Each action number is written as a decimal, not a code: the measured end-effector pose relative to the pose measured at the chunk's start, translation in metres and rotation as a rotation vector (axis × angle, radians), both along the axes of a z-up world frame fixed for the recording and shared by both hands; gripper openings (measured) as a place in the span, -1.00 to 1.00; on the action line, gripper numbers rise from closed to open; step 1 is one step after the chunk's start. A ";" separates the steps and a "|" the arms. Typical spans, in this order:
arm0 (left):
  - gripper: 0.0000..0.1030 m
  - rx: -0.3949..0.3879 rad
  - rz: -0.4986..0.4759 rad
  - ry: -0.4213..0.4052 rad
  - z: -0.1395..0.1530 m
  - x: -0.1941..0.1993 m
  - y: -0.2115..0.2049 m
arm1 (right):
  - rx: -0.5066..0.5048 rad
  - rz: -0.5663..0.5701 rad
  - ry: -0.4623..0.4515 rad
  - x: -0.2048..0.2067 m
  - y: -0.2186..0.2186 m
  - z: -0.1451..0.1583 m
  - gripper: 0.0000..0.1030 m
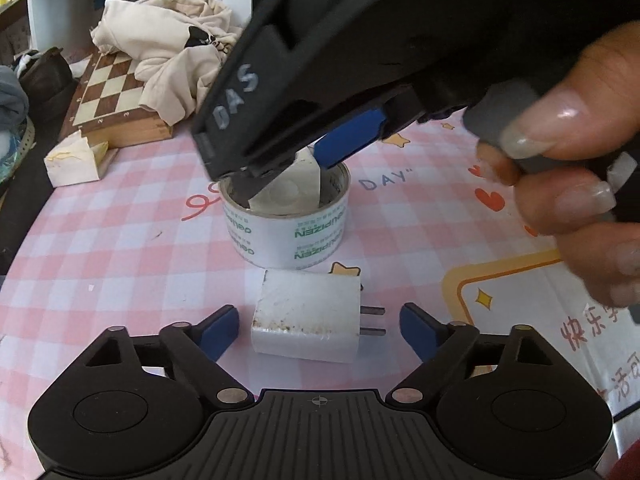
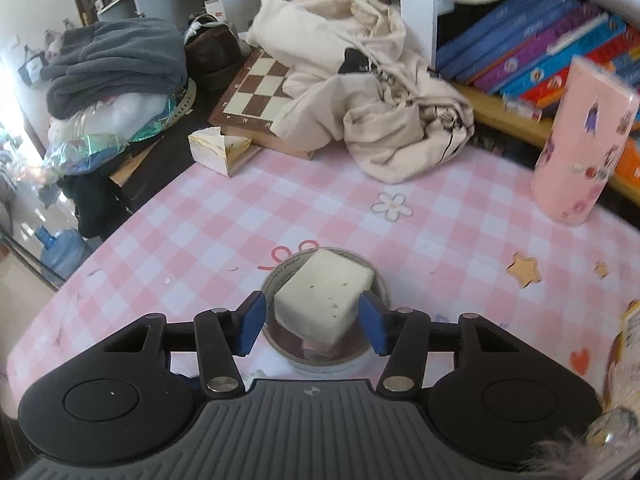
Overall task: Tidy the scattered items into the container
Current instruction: 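Close the right gripper on the white cube while the left gripper closes on the white charger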
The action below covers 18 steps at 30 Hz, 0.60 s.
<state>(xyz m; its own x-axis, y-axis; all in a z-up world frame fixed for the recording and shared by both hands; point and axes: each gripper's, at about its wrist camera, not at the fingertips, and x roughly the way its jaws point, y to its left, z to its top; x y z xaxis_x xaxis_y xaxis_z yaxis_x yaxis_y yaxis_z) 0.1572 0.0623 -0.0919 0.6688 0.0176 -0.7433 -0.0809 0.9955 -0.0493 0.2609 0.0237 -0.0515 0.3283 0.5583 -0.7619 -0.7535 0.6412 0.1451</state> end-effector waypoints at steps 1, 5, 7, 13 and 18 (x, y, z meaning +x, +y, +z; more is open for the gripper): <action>0.65 0.006 -0.004 -0.003 0.000 0.000 -0.001 | 0.004 -0.012 0.008 0.001 0.001 -0.001 -0.02; 0.50 0.032 -0.014 -0.012 0.000 0.000 -0.004 | 0.028 -0.060 0.052 0.008 0.000 -0.004 -0.02; 0.44 0.040 -0.017 -0.017 0.000 0.001 -0.004 | 0.016 -0.070 0.054 0.010 0.001 -0.006 -0.04; 0.26 0.040 -0.040 -0.025 0.000 0.004 -0.002 | 0.017 -0.060 0.053 0.011 0.001 -0.008 -0.23; 0.26 0.008 -0.033 -0.018 0.003 0.001 0.002 | 0.067 -0.068 0.061 0.013 -0.011 0.003 -0.34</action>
<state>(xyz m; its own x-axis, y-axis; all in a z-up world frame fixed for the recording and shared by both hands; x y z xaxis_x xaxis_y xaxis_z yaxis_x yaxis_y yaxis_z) 0.1582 0.0638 -0.0891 0.6825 0.0007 -0.7309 -0.0468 0.9980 -0.0427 0.2740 0.0131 -0.0483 0.3214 0.5864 -0.7435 -0.6970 0.6780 0.2334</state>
